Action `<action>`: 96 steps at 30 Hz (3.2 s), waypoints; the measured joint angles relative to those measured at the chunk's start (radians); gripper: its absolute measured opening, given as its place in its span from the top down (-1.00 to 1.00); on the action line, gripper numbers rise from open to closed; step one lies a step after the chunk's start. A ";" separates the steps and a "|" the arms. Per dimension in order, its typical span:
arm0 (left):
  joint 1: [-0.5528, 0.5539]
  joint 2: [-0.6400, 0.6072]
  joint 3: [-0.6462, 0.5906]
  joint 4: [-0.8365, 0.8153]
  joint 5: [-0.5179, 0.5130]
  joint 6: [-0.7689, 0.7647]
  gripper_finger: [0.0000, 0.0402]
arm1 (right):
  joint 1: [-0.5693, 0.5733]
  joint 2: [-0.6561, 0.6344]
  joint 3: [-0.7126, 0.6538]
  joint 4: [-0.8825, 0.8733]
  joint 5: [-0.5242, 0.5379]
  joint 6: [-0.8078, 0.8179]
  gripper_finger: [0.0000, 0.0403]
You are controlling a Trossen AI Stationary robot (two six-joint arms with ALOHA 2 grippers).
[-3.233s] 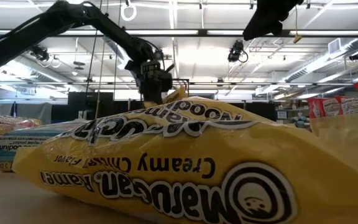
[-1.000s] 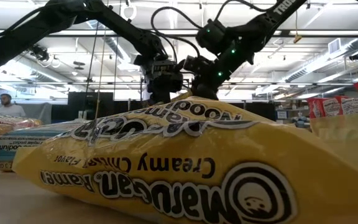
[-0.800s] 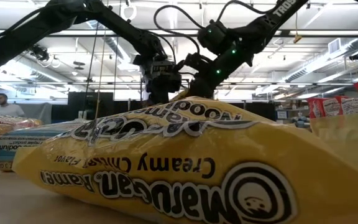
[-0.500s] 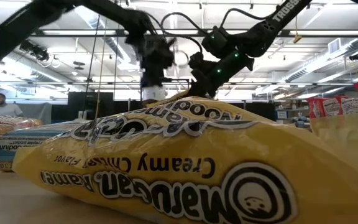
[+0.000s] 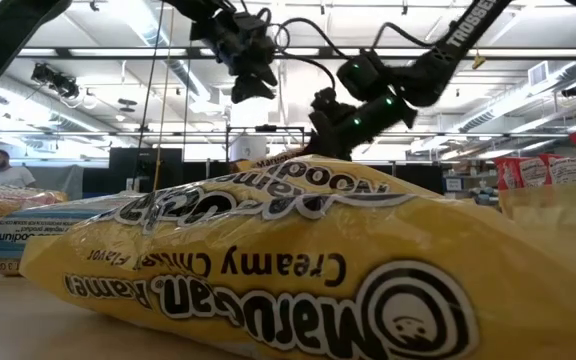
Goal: Sort Maruchan noodles
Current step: Put the yellow noodle pack into the pink bin
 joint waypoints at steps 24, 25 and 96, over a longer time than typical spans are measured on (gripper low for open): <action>0.009 0.001 0.000 0.077 0.000 -0.049 0.24 | 0.080 0.001 -0.016 -0.174 0.047 -0.057 0.15; 0.012 0.001 0.000 0.077 0.001 -0.049 0.24 | 0.080 0.002 -0.005 -0.195 0.028 -0.060 0.13; -0.634 -0.599 -0.002 -0.292 -0.485 -0.334 0.42 | 0.913 0.416 0.797 -0.976 0.373 0.275 -0.27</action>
